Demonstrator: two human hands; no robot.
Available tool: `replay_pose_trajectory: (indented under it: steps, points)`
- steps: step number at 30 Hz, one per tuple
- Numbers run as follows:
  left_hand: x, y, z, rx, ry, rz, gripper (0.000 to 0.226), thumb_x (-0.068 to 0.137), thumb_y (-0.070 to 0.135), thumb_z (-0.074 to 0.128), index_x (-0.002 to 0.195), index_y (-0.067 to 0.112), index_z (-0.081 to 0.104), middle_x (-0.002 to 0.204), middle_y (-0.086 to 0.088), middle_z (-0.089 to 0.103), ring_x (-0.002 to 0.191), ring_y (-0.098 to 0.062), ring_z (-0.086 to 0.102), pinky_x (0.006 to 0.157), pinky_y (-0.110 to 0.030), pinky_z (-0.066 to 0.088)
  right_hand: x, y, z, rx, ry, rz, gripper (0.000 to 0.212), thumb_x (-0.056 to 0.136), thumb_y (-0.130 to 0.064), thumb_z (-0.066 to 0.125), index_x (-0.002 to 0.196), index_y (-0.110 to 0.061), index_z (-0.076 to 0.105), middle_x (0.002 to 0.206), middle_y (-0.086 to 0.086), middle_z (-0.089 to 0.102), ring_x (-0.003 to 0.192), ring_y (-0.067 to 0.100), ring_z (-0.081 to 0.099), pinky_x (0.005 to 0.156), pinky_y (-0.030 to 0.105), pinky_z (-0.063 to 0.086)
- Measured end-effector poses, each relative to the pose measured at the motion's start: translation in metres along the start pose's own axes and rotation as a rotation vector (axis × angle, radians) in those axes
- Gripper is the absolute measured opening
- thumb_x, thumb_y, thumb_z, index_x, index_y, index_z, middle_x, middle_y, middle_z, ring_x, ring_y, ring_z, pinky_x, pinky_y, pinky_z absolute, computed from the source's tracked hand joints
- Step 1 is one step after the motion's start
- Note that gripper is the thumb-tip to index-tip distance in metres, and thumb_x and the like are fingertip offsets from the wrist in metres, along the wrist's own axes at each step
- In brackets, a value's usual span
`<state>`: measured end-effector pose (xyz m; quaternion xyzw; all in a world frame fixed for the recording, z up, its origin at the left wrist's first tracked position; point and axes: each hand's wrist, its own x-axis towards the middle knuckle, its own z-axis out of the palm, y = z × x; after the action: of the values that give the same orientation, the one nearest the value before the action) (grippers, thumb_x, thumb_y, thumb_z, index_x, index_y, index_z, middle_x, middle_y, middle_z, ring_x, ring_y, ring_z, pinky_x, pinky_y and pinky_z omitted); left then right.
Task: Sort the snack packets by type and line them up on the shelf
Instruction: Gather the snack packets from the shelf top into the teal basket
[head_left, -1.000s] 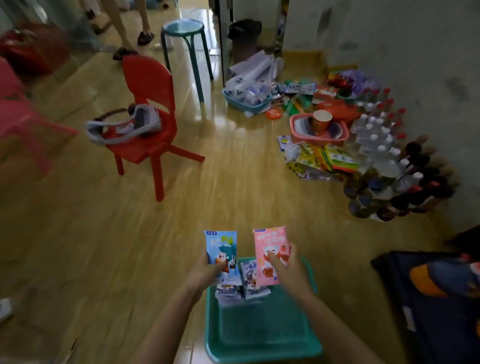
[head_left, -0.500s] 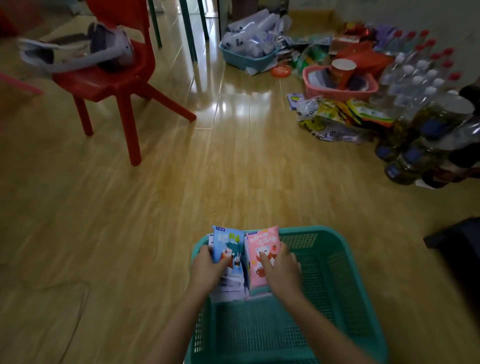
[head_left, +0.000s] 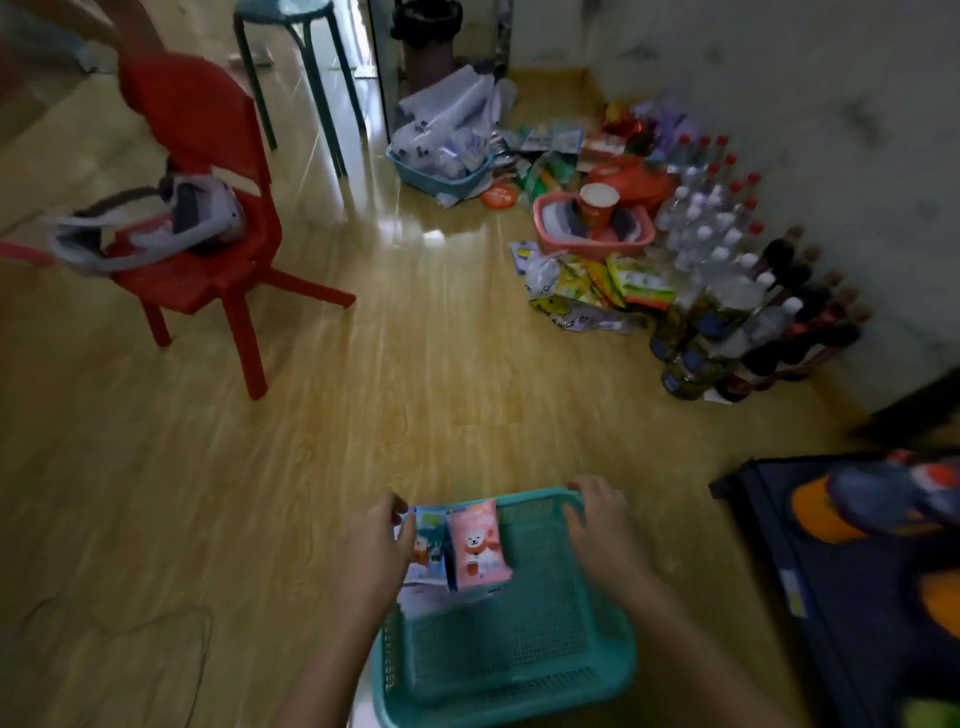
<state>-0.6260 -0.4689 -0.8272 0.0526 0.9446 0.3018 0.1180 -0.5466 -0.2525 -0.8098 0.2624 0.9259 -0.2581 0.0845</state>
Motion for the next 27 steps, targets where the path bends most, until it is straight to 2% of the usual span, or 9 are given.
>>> replay_pose_trajectory:
  steps: [2, 5, 8, 10, 14, 17, 21, 24, 27]
  points:
    - [-0.015, 0.062, -0.063, 0.057, -0.023, 0.102, 0.015, 0.092, 0.022, 0.054, 0.099, 0.011, 0.062, 0.095, -0.003, 0.066, 0.076, -0.018, 0.057, 0.062, -0.029, 0.041, -0.028, -0.013, -0.085, 0.048, 0.084, 0.013, 0.034, 0.097, -0.025, 0.041, 0.129, -0.015, 0.047, 0.130, 0.000, 0.049, 0.119, 0.019, 0.044, 0.096, 0.035, 0.041]
    - [-0.040, 0.157, -0.158, 0.195, -0.005, 0.285, 0.022, 0.092, 0.034, 0.052, 0.104, 0.018, 0.060, 0.097, 0.003, 0.067, 0.084, -0.017, 0.062, 0.068, -0.032, 0.050, -0.080, -0.035, -0.215, 0.085, 0.236, -0.002, 0.033, 0.095, -0.021, 0.047, 0.127, -0.014, 0.051, 0.128, 0.004, 0.052, 0.116, 0.020, 0.048, 0.092, 0.033, 0.042]
    - [-0.073, 0.254, -0.243, 0.294, -0.004, 0.452, 0.026, 0.093, 0.040, 0.048, 0.109, 0.021, 0.058, 0.100, 0.006, 0.067, 0.088, -0.016, 0.062, 0.065, -0.029, 0.045, -0.142, -0.052, -0.332, 0.063, 0.376, 0.013, 0.028, 0.094, -0.021, 0.050, 0.122, -0.018, 0.054, 0.124, 0.001, 0.053, 0.114, 0.017, 0.049, 0.085, 0.024, 0.038]
    - [-0.099, 0.314, -0.292, 0.331, 0.007, 0.554, 0.028, 0.093, 0.042, 0.046, 0.111, 0.022, 0.057, 0.101, 0.007, 0.067, 0.091, -0.016, 0.063, 0.064, -0.028, 0.041, -0.189, -0.063, -0.401, 0.057, 0.429, 0.050, 0.027, 0.094, -0.024, 0.050, 0.121, -0.020, 0.055, 0.123, -0.003, 0.054, 0.113, 0.017, 0.051, 0.086, 0.026, 0.041]
    - [-0.141, 0.404, -0.370, 0.344, 0.003, 0.763, 0.031, 0.093, 0.046, 0.045, 0.113, 0.024, 0.055, 0.102, 0.008, 0.068, 0.093, -0.017, 0.064, 0.070, -0.032, 0.046, -0.281, -0.079, -0.509, 0.031, 0.588, 0.144, 0.027, 0.095, -0.029, 0.047, 0.119, -0.022, 0.055, 0.120, -0.005, 0.056, 0.111, 0.016, 0.051, 0.083, 0.030, 0.046]
    - [-0.164, 0.445, -0.405, 0.325, 0.014, 0.874, 0.029, 0.092, 0.046, 0.046, 0.104, 0.022, 0.056, 0.099, 0.006, 0.067, 0.088, -0.019, 0.065, 0.066, -0.033, 0.049, -0.342, -0.090, -0.550, -0.030, 0.672, 0.222, 0.028, 0.096, -0.030, 0.045, 0.121, -0.023, 0.055, 0.121, -0.005, 0.056, 0.113, 0.016, 0.051, 0.081, 0.029, 0.043]
    - [-0.217, 0.480, -0.428, 0.332, 0.013, 1.086, 0.023, 0.091, 0.044, 0.049, 0.093, 0.022, 0.056, 0.088, 0.005, 0.066, 0.081, -0.018, 0.064, 0.055, -0.029, 0.040, -0.449, -0.098, -0.559, -0.053, 0.784, 0.393, 0.030, 0.095, -0.036, 0.044, 0.123, -0.027, 0.053, 0.123, -0.009, 0.054, 0.116, 0.013, 0.050, 0.084, 0.028, 0.044]
    - [-0.265, 0.495, -0.419, 0.286, -0.125, 1.214, 0.020, 0.090, 0.042, 0.052, 0.091, 0.022, 0.057, 0.086, 0.004, 0.067, 0.076, -0.016, 0.065, 0.056, -0.030, 0.048, -0.537, -0.099, -0.542, -0.023, 0.843, 0.542, 0.035, 0.095, -0.037, 0.044, 0.128, -0.027, 0.049, 0.125, -0.010, 0.052, 0.115, 0.010, 0.049, 0.083, 0.024, 0.042]
    - [-0.325, 0.511, -0.398, 0.322, -0.255, 1.370, 0.017, 0.093, 0.045, 0.046, 0.090, 0.028, 0.050, 0.087, 0.009, 0.062, 0.077, -0.010, 0.062, 0.053, -0.023, 0.044, -0.630, -0.094, -0.522, 0.006, 0.910, 0.746, 0.036, 0.095, -0.037, 0.044, 0.129, -0.028, 0.047, 0.125, -0.012, 0.051, 0.114, 0.009, 0.048, 0.081, 0.022, 0.043]
